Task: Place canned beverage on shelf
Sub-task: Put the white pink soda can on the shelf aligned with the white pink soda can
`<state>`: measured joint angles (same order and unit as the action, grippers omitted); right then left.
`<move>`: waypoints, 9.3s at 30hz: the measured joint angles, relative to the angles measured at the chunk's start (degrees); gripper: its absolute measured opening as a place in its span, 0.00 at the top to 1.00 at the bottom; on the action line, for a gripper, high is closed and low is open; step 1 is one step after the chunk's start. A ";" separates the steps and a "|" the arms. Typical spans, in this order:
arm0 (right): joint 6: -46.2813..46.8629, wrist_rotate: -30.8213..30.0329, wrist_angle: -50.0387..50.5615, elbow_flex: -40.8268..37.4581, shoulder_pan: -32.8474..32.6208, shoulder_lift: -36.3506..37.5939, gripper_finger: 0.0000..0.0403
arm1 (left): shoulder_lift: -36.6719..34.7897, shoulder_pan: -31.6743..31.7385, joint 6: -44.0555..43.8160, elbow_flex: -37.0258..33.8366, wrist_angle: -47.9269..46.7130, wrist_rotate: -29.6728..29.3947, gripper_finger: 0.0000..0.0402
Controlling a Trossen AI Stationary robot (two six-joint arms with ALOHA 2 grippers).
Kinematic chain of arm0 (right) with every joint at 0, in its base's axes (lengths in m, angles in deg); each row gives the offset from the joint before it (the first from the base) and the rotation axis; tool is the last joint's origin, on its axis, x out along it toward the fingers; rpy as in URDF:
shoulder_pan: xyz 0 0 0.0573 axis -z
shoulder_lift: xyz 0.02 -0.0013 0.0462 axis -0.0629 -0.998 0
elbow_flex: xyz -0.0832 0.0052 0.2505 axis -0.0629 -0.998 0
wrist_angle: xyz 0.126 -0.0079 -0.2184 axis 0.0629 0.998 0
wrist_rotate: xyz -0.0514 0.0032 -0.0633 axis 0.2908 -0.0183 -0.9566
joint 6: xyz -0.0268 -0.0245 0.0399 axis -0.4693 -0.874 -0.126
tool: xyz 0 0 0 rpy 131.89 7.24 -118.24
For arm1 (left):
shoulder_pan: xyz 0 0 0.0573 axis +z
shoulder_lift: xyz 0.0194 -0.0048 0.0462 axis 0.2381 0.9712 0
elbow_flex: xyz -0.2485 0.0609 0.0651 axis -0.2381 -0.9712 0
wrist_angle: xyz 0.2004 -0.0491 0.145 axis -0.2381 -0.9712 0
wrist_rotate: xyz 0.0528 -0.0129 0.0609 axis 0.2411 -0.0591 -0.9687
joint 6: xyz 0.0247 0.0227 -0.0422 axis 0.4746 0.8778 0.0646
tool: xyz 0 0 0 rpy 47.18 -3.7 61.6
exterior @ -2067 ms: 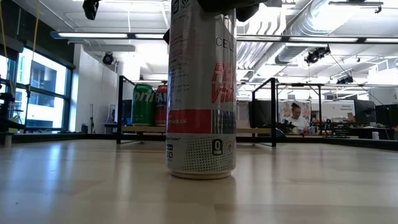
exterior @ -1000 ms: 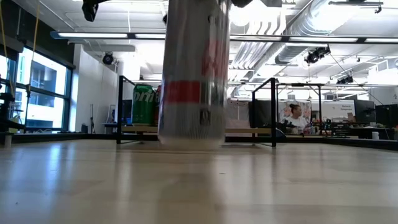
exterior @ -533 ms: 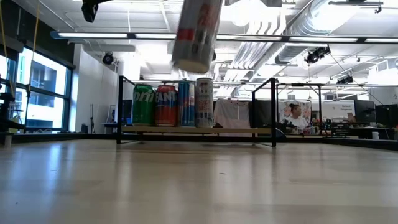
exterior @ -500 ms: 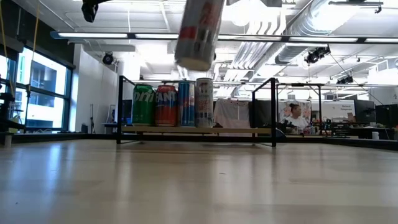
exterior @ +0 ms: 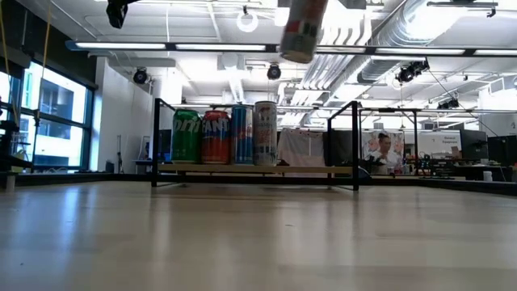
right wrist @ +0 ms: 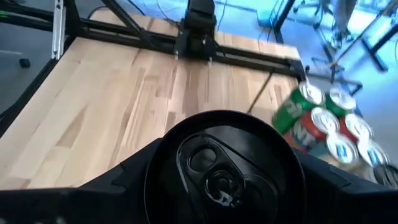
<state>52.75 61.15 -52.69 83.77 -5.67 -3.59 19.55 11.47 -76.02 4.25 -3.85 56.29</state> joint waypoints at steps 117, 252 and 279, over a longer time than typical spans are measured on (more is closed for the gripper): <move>24.28 -17.95 -71.54 -43.30 -7.70 6.56 0.37 | 48.09 0.79 10.94 15.28 18.50 13.05 0.18; 28.73 -21.23 -55.70 -43.34 -7.57 20.97 0.08 | 47.52 -3.02 -2.12 -8.25 58.25 -12.38 0.53; 28.74 -20.72 -66.78 -43.34 -8.66 19.13 0.08 | 84.68 6.48 -3.22 17.55 68.96 -24.73 0.52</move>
<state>81.49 40.43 -119.47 40.43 -14.33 15.54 104.24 17.95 -79.24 21.80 65.11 31.57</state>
